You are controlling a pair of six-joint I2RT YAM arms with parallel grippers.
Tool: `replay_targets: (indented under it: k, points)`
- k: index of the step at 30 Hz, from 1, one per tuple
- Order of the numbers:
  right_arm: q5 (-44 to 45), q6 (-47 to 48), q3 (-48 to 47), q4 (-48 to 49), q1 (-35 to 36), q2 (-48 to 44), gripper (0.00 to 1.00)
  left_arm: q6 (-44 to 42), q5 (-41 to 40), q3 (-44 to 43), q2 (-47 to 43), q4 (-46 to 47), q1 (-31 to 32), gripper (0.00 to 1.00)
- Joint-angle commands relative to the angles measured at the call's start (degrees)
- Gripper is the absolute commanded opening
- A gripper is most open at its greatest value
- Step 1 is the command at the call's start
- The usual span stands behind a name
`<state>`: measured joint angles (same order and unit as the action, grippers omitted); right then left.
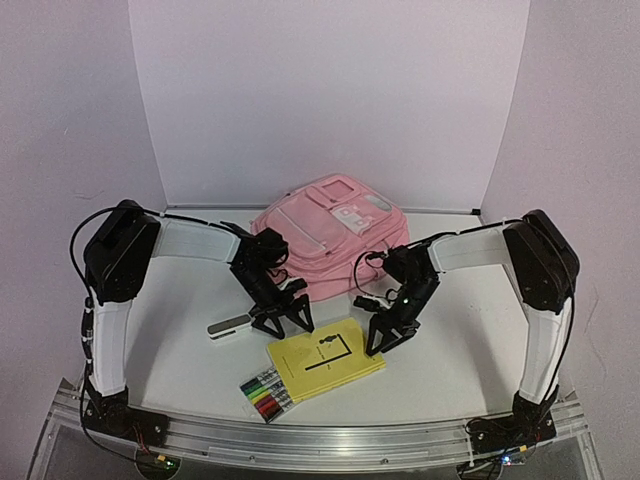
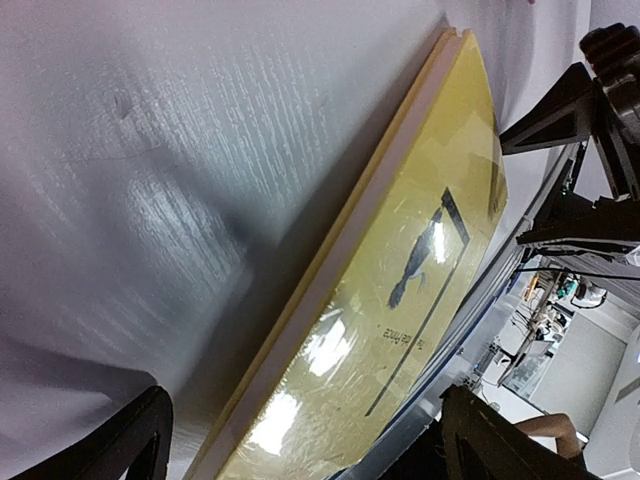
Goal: Pack the student bag
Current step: Pick up the book from the center of the board.
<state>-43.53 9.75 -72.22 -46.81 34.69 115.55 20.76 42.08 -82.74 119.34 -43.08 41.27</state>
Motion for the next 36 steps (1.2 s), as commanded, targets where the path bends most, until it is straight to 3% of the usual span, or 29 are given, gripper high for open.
replay_targets:
  k: [1,12,20,27,29,36]
  points:
    - [3.63,-1.38,0.84,0.14,0.21,5.96,0.62,-2.44,5.19,-2.86,2.74,0.38,-0.21,0.91]
    - [1.17,-3.08,-1.04,0.89,0.21,10.58,0.61,-0.55,18.86,-5.09,7.26,5.77,-0.23,0.67]
    - [1.86,-4.18,-1.20,1.94,0.21,11.11,0.61,1.49,25.55,-4.52,7.64,9.94,-0.17,0.39]
    - [1.92,-4.49,-1.25,2.30,0.21,11.52,0.60,1.45,27.26,-3.34,7.94,11.41,0.19,0.38]
    - [1.68,-4.37,-1.25,2.45,0.21,11.66,0.54,0.66,27.34,-3.64,8.42,10.93,0.49,0.39]
    - [-0.91,-4.03,-1.37,4.61,0.18,10.68,0.16,-1.01,26.51,-3.37,9.73,10.39,1.10,0.45]
